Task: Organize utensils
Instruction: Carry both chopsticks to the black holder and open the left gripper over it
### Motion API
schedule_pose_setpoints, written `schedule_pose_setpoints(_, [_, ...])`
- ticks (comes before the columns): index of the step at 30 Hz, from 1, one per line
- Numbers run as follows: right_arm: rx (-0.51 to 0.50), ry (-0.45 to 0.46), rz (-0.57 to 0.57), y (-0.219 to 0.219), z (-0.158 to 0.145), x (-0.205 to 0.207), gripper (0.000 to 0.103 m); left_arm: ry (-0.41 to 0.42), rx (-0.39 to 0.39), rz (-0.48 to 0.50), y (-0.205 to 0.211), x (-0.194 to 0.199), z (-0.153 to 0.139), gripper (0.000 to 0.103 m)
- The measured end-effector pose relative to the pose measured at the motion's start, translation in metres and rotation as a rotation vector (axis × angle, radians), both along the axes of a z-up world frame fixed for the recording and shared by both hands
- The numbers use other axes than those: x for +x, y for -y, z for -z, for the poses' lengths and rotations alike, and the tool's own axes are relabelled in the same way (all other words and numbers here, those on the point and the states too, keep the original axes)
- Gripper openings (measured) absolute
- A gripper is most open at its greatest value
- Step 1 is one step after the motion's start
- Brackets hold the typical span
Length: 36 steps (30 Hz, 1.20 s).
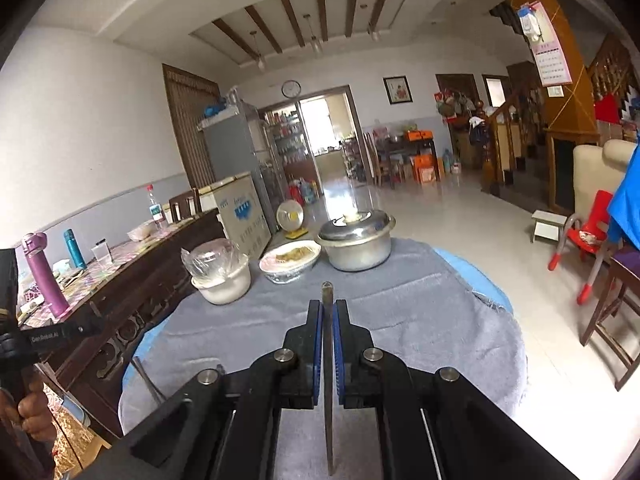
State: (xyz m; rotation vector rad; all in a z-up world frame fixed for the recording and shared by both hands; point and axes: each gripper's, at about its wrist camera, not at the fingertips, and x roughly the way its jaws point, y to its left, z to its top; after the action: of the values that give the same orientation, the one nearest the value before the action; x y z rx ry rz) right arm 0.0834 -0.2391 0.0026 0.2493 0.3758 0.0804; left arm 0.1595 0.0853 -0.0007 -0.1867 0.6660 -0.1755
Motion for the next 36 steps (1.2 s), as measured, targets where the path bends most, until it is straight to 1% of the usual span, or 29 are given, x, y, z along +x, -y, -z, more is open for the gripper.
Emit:
schedule_pose_setpoints(6, [0.000,0.015,-0.021,0.001,-0.002,-0.012,0.006,0.013,0.034,-0.004,0.005,-0.022,-0.004,0.005])
schedule_pose_setpoints(12, [0.019,0.035,-0.031,0.007,-0.008,-0.020,0.006,0.009,0.044,0.009,0.008,-0.040,-0.007,0.005])
schedule_pose_setpoints(17, [0.027,0.053,-0.041,0.011,-0.015,-0.027,0.006,0.010,0.050,0.011,0.011,-0.049,-0.013,0.005])
schedule_pose_setpoints(21, [0.032,0.075,-0.048,0.013,-0.021,-0.032,0.006,0.027,0.050,0.017,0.012,-0.055,-0.020,0.005])
schedule_pose_setpoints(27, [0.049,0.077,-0.057,0.015,-0.025,-0.034,0.006,0.014,0.054,0.037,0.017,-0.062,-0.023,0.005])
schedule_pose_setpoints(36, [0.054,0.102,-0.072,0.018,-0.038,-0.040,0.006,0.023,0.044,0.060,0.021,-0.071,-0.036,0.005])
